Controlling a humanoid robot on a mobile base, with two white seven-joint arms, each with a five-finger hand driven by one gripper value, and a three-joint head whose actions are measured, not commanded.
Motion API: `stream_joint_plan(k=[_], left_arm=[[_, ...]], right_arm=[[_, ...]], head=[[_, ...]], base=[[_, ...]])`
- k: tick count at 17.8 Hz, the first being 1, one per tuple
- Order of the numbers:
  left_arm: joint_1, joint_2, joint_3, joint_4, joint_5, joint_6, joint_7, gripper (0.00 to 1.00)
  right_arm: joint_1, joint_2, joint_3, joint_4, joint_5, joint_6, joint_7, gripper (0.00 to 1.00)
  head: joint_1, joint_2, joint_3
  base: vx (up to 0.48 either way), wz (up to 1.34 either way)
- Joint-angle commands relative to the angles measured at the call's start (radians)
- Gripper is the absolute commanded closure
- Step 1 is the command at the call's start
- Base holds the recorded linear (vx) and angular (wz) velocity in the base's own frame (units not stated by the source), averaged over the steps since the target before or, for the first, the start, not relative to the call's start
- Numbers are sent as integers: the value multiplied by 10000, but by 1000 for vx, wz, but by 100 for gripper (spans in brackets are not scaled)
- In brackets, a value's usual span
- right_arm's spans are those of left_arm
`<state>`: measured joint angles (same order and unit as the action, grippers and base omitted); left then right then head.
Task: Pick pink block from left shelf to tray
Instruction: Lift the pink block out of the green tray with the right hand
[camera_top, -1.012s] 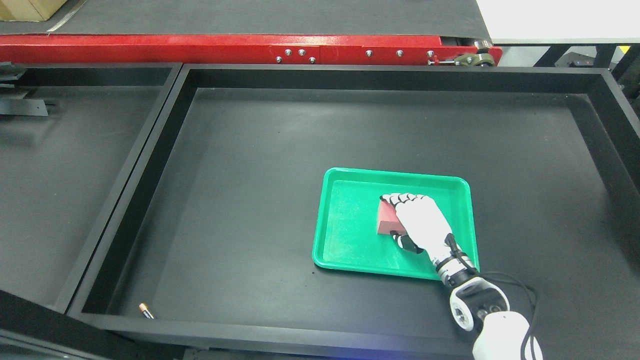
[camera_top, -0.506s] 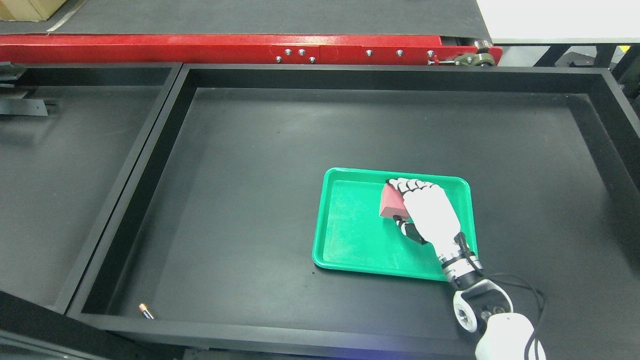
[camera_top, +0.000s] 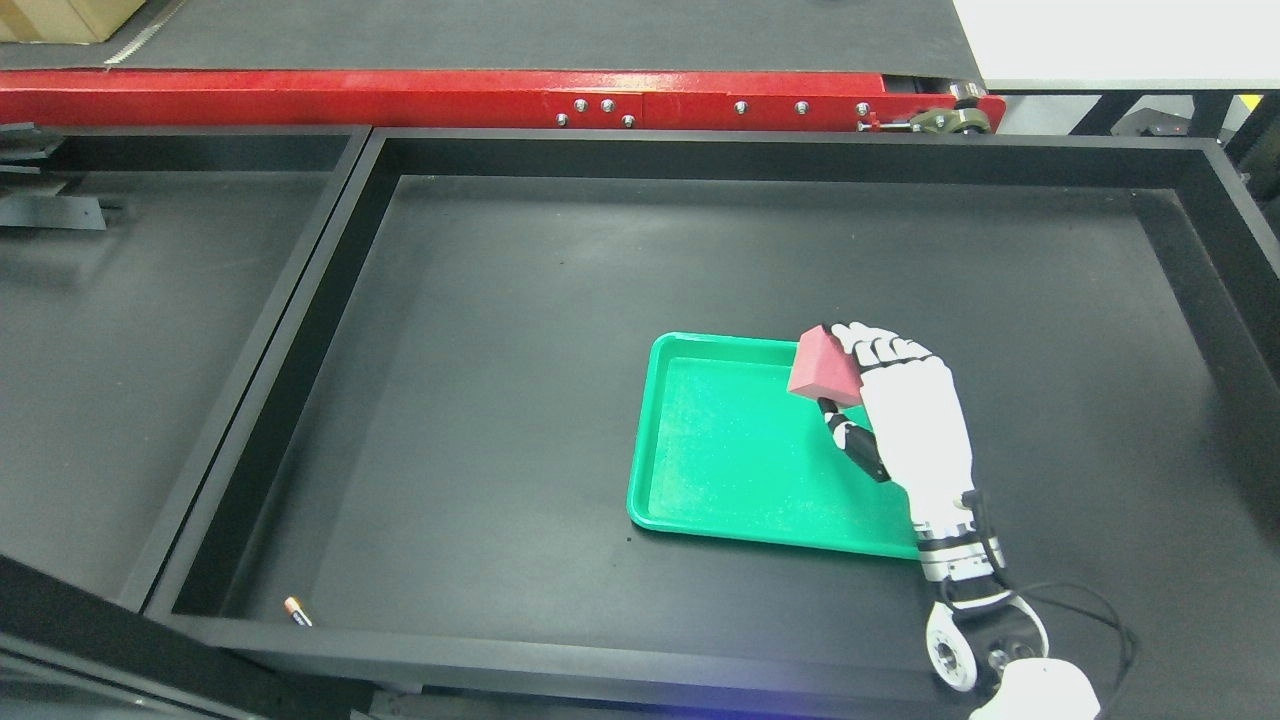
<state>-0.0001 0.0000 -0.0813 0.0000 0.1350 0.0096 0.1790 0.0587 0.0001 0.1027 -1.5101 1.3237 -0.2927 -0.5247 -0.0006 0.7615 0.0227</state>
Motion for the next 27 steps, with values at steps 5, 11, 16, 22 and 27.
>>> stream_joint_plan(k=[5,11,16,22,27], left_arm=[[-291,175,0,-175,0,-4,5,0],[-291,175,0,-175,0,-4,5,0],[-291,175,0,-175,0,-4,5,0],[-291,175,0,-175,0,-4,5,0],[-291,175,0,-175,0,-4,5,0]], right_arm=[[686,-175,-368,-1252,-812,-3,-336,98],[778,-175,-368,-1252,-873,-3,-321,98],[885,-175,-368,-1252,-950,-3,-336,97],[916,-175,-368,-1252,-1119,-3,-336,97],[916,-175,-368,-1252,-1241,-3,-321,97]], head=[[0,0,0],[0,0,0],[0,0,0],[0,0,0],[0,0,0]], base=[[-85,118],[-163,162],[-164,290],[-165,605],[-209,668]])
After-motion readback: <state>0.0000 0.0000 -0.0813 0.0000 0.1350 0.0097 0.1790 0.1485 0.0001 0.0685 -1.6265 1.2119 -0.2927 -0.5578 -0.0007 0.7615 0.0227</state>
